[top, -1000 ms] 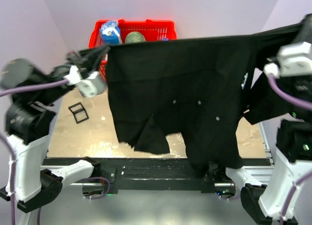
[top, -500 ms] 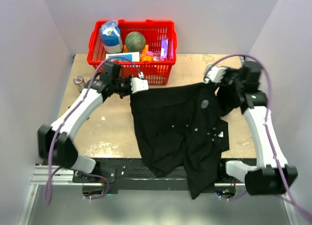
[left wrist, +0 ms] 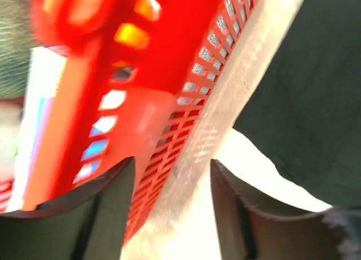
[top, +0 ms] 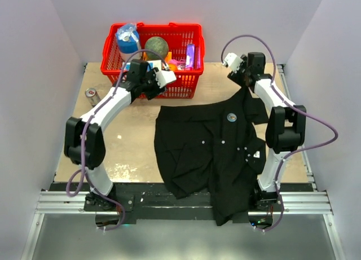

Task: Remove the brooch from the garment

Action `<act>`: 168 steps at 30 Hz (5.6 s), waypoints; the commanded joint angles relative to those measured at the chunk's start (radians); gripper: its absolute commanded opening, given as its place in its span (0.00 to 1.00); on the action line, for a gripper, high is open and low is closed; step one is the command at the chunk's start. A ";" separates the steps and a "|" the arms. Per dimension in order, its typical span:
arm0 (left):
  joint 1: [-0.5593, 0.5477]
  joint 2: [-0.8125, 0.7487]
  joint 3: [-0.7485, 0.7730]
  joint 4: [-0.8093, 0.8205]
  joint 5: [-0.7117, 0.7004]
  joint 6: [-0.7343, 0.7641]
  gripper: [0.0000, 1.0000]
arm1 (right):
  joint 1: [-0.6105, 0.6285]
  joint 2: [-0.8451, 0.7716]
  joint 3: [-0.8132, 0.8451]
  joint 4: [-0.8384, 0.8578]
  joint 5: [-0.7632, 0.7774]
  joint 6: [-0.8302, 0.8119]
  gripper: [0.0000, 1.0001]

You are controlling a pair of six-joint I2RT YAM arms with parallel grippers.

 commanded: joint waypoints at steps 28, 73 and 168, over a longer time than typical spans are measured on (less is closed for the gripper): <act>-0.101 -0.059 -0.401 -0.408 0.380 0.275 0.45 | -0.215 -0.293 -0.517 -0.657 -0.344 -0.056 0.35; -0.052 0.087 -0.096 0.034 0.142 -0.060 0.46 | -0.165 -0.229 -0.130 -0.363 -0.368 0.326 0.41; -0.297 0.328 0.199 0.197 0.287 -0.265 0.63 | -0.165 -0.097 0.018 -0.079 -0.373 0.786 0.59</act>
